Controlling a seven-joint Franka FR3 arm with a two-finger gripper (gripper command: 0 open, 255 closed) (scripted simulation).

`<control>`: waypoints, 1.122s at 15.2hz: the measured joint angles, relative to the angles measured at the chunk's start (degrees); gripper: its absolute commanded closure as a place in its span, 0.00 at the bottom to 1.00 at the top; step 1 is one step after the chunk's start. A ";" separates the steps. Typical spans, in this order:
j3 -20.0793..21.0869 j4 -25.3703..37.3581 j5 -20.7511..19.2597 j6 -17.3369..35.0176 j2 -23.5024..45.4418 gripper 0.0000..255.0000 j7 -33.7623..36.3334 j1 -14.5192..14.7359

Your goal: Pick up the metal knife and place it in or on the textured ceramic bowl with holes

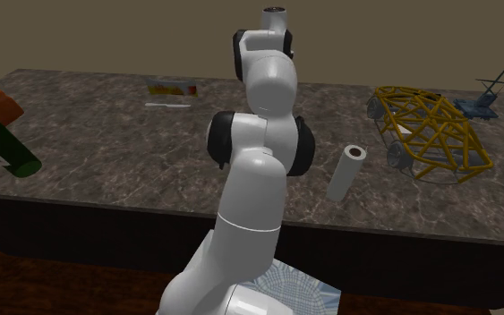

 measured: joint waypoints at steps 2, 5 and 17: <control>0.02 -2.21 -0.01 1.82 -0.37 1.00 0.20 -0.29; 0.03 -4.43 -0.05 3.77 -0.59 1.00 0.48 -0.51; 0.02 -4.59 -0.07 4.01 -0.55 0.00 0.48 -0.54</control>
